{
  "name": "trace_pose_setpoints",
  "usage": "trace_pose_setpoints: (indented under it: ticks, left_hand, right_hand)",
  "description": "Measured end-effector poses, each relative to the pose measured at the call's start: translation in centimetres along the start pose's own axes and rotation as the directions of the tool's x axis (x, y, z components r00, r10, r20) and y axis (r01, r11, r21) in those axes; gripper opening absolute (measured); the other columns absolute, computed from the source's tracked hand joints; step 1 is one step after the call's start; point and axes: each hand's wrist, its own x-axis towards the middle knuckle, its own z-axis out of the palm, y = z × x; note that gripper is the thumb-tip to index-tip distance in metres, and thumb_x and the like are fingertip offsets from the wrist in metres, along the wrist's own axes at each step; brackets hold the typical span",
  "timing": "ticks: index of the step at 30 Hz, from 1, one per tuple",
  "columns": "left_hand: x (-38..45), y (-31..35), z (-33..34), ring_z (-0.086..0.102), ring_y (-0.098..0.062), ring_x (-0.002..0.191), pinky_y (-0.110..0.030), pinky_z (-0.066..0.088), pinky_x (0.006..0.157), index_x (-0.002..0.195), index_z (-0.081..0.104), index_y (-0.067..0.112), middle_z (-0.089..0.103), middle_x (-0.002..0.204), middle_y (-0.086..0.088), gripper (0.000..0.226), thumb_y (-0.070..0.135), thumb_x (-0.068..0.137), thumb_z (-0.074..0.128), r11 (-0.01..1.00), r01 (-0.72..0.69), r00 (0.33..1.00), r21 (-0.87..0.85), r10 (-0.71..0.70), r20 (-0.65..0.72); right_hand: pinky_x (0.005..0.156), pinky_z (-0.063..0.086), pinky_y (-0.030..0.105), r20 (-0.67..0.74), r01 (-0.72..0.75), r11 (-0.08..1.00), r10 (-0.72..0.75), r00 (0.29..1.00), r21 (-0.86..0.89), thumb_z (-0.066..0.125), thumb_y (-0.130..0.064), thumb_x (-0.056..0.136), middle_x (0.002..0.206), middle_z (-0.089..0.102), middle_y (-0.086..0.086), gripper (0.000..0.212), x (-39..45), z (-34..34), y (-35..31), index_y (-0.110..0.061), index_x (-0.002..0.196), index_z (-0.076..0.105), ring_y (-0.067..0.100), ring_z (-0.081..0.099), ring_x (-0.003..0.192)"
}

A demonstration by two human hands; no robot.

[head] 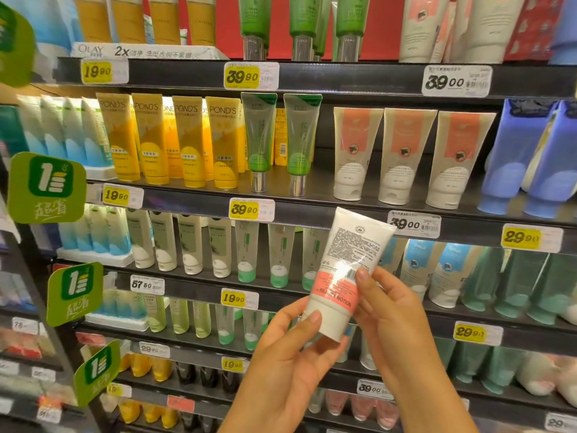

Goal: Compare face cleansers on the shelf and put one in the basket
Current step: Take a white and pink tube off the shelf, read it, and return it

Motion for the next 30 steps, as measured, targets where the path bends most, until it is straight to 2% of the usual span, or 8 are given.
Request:
trace_pose_setpoints:
  ticks: [7,10,14,17,20,23,25,30]
  left_hand:
    - [-0.2,0.1,0.3,0.066,-0.043,0.087,-0.054,0.056,0.072,0.090,0.070,-0.010,0.065,0.105,-0.033,0.031,0.013,0.071,0.063,0.984,0.117,0.993,-0.137,-0.118,0.002]
    - [-0.3,0.1,0.3,0.067,-0.043,0.085,-0.052,0.056,0.073,0.095,0.070,-0.010,0.063,0.109,-0.033,0.036,0.018,0.072,0.063,0.973,0.173,0.985,-0.151,-0.170,0.034]
    - [-0.3,0.0,0.1,0.067,-0.044,0.083,-0.048,0.059,0.068,0.097,0.069,-0.010,0.063,0.107,-0.033,0.035,0.014,0.072,0.062,0.987,0.142,0.989,-0.082,-0.137,0.053]
    - [-0.2,-0.2,-0.3,0.068,-0.041,0.080,-0.043,0.059,0.061,0.105,0.063,-0.009,0.065,0.103,-0.032,0.039,0.008,0.070,0.063,0.996,0.084,0.996,-0.004,-0.083,0.045]
    - [0.1,-0.4,-0.7,0.070,-0.034,0.081,-0.042,0.059,0.062,0.108,0.057,-0.004,0.069,0.100,-0.025,0.044,0.000,0.066,0.065,0.995,0.000,1.000,0.101,0.000,0.003]
    - [0.3,-0.6,-0.9,0.071,-0.031,0.085,-0.043,0.059,0.068,0.107,0.057,-0.001,0.070,0.102,-0.020,0.052,-0.004,0.056,0.069,0.982,-0.050,0.997,0.182,0.058,-0.041]
    - [0.3,-0.7,-0.9,0.071,-0.030,0.085,-0.043,0.059,0.069,0.107,0.057,0.000,0.071,0.102,-0.019,0.053,-0.002,0.056,0.070,0.979,-0.047,0.997,0.196,0.057,-0.048]
    - [-0.1,-0.1,-0.5,0.070,-0.037,0.082,-0.043,0.059,0.063,0.106,0.062,-0.007,0.067,0.104,-0.029,0.044,0.014,0.067,0.066,0.997,0.075,0.997,-0.001,-0.075,-0.026]
  right_hand:
    - [0.080,0.057,0.033,0.020,-0.009,0.994,0.007,1.000,0.113,0.056,-0.018,0.080,0.099,0.073,0.013,0.034,0.0,0.1,0.2,-0.003,0.111,0.062,0.021,0.069,0.089]
    - [0.074,0.059,0.030,0.014,-0.011,0.987,0.009,1.000,0.158,0.058,-0.016,0.077,0.095,0.074,0.011,0.035,0.1,0.2,0.3,-0.007,0.110,0.057,0.019,0.071,0.084]
    - [0.074,0.059,0.033,-0.003,-0.033,0.985,0.034,0.999,0.172,0.060,-0.015,0.075,0.092,0.074,0.012,0.033,0.3,0.0,0.5,-0.007,0.107,0.055,0.020,0.071,0.081]
    - [0.072,0.059,0.029,0.016,-0.049,0.991,0.047,0.999,0.123,0.059,-0.016,0.077,0.093,0.074,0.010,0.034,0.3,-0.2,0.5,-0.006,0.109,0.056,0.018,0.071,0.083]
    - [0.066,0.056,0.025,0.059,-0.068,0.998,0.067,0.996,0.008,0.063,-0.028,0.072,0.092,0.073,0.005,0.045,0.1,-0.3,0.6,-0.006,0.110,0.059,0.016,0.070,0.083]
    - [0.076,0.053,0.031,0.055,-0.076,0.988,0.084,0.995,-0.134,0.070,-0.044,0.058,0.094,0.071,0.005,0.062,0.1,-0.4,0.8,-0.007,0.108,0.061,0.016,0.069,0.086]
    - [0.079,0.053,0.035,0.039,-0.074,0.984,0.081,0.996,-0.162,0.072,-0.046,0.053,0.095,0.070,0.006,0.064,0.1,-0.5,0.9,-0.009,0.104,0.064,0.017,0.069,0.086]
    - [0.066,0.056,0.024,0.075,-0.070,0.998,0.070,0.995,0.004,0.067,-0.037,0.065,0.086,0.073,0.008,0.045,0.0,-0.4,0.7,-0.006,0.098,0.068,0.016,0.069,0.080]
